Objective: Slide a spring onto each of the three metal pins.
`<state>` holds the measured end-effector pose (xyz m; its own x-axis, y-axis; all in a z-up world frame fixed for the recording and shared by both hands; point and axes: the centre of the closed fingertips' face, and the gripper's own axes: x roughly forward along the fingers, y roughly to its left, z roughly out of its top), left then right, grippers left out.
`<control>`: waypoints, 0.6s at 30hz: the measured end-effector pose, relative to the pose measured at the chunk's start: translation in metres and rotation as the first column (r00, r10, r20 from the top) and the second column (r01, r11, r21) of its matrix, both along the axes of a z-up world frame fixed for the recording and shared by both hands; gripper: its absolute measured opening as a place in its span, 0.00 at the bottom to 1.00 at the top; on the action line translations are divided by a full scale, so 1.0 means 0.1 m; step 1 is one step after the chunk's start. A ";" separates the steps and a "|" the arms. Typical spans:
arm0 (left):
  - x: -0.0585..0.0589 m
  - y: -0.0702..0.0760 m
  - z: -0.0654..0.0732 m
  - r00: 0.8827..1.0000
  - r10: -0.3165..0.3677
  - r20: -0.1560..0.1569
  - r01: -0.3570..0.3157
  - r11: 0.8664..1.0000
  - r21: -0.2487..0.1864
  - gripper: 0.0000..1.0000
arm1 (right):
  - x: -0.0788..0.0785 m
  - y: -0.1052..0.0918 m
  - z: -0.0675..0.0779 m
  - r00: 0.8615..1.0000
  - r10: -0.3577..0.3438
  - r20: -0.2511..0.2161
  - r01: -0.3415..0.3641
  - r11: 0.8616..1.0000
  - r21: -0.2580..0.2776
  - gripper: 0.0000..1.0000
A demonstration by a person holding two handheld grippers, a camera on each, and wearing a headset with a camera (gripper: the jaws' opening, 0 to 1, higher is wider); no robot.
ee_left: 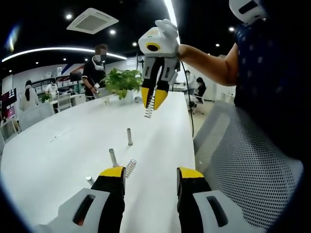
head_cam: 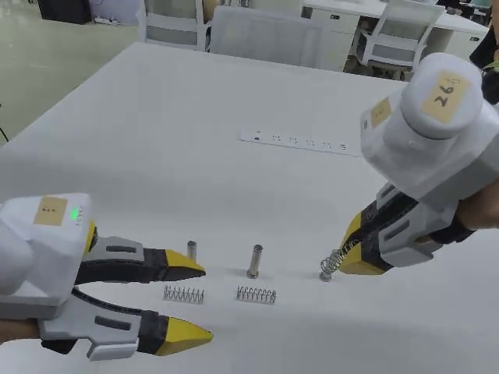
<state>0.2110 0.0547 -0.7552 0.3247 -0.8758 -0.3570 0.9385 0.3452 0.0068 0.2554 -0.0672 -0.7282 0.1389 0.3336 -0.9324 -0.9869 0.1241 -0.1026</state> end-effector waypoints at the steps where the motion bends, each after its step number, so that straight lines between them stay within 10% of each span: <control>1: 0.01 0.02 -0.01 1.000 0.010 -0.002 -0.010 1.000 0.000 0.38 | 0.02 -0.03 -0.01 1.000 -0.005 0.002 0.005 1.000 -0.006 0.08; 18: 0.11 0.35 -0.11 0.987 0.163 -0.005 -0.163 0.987 -0.004 0.49 | 0.36 -0.28 -0.07 0.999 -0.037 0.015 0.038 0.995 -0.094 0.08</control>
<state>0.2221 0.0902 -0.7661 0.4617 -0.8127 -0.3555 0.8696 0.4937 0.0010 0.2915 -0.0953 -0.7350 0.1626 0.2389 -0.9573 -0.9802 0.1500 -0.1290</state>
